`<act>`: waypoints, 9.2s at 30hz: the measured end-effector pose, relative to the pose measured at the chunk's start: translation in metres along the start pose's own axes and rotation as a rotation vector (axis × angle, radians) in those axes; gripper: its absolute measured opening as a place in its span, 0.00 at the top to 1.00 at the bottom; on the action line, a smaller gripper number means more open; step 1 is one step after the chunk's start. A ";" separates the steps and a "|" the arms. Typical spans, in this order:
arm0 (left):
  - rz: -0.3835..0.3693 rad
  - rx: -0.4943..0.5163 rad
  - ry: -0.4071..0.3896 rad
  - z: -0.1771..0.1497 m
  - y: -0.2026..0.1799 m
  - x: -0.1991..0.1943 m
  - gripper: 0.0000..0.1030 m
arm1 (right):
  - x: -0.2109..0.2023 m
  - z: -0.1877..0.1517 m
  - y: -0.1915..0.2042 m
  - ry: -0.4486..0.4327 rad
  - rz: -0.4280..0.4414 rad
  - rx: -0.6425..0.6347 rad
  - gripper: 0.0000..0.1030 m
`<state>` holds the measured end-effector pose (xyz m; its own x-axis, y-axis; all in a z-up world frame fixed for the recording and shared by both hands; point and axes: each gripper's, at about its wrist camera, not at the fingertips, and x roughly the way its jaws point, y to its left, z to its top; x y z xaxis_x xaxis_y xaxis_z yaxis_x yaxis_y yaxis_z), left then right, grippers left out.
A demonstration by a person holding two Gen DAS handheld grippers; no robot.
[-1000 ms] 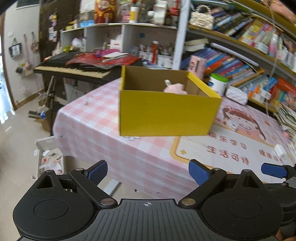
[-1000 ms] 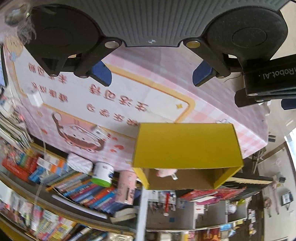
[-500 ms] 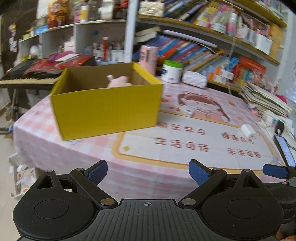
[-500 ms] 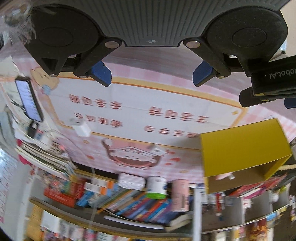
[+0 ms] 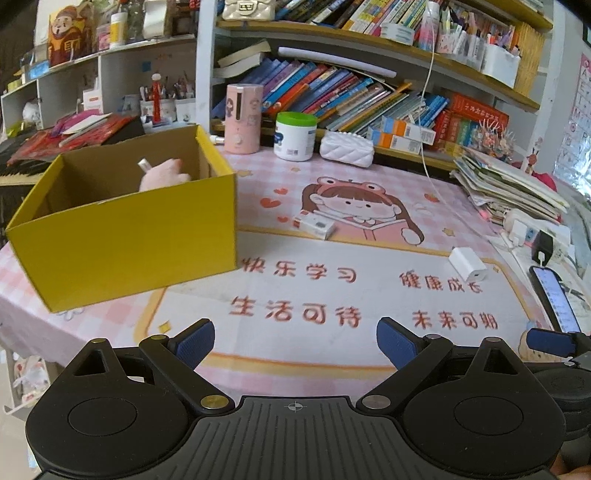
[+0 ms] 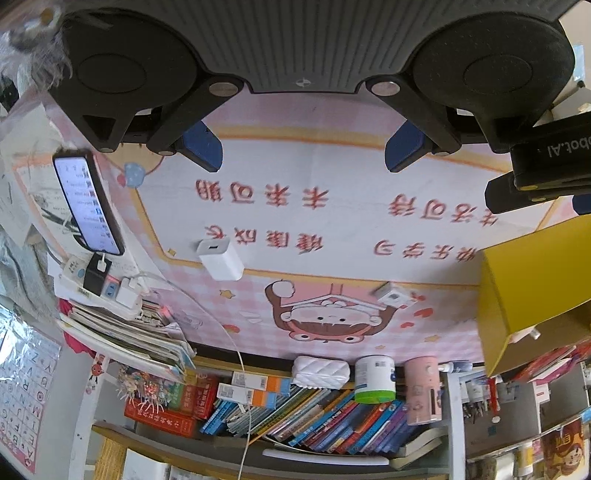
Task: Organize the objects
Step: 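Grasp the white charger plug with the right tool while the left tool approaches the small box, then grasp the small white-and-red box with the left tool, then carry the charger plug and small box with both tools over the yellow box, then lower both tools into the box and open them, releasing charger and small box, then withdraw both open tools up and out of the yellow box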
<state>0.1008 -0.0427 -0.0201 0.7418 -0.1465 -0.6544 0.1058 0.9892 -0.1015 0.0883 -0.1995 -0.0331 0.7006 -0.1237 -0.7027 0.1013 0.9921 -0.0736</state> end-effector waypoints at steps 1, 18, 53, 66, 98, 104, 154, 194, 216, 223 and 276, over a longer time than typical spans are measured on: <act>0.004 0.001 0.001 0.003 -0.004 0.004 0.07 | 0.005 0.003 -0.004 0.003 0.002 0.000 0.08; 0.083 -0.036 0.038 0.038 -0.055 0.069 0.07 | 0.086 0.050 -0.066 0.049 0.044 -0.010 0.08; 0.260 -0.075 0.052 0.086 -0.089 0.158 0.08 | 0.181 0.099 -0.114 0.099 0.175 -0.028 0.60; 0.269 -0.066 0.090 0.095 -0.066 0.224 0.33 | 0.170 0.103 -0.113 0.038 0.215 -0.109 0.60; 0.160 -0.130 0.040 0.060 -0.050 0.128 0.44 | 0.136 0.089 -0.074 0.025 0.260 -0.162 0.60; 0.172 -0.147 0.017 0.042 -0.034 0.089 0.44 | 0.112 0.079 -0.050 0.005 0.288 -0.192 0.60; 0.277 -0.264 -0.152 -0.038 0.152 -0.098 0.44 | -0.043 0.002 0.164 -0.082 0.440 -0.328 0.60; 0.412 -0.249 -0.199 0.096 0.185 0.022 0.44 | 0.111 0.151 0.252 -0.135 0.571 -0.521 0.60; 0.416 -0.247 -0.117 0.100 0.184 0.053 0.44 | 0.127 0.155 0.261 -0.038 0.618 -0.550 0.57; 0.430 -0.277 -0.114 0.100 0.190 0.056 0.44 | 0.099 0.153 0.245 -0.148 0.618 -0.536 0.32; 0.350 -0.272 -0.166 0.016 0.151 -0.053 0.00 | -0.005 0.055 0.191 -0.179 0.283 -0.321 0.00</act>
<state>0.0880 0.1142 0.0114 0.8000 0.2202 -0.5581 -0.3302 0.9383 -0.1031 0.1432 -0.0102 -0.0052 0.7831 0.1799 -0.5953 -0.3158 0.9397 -0.1315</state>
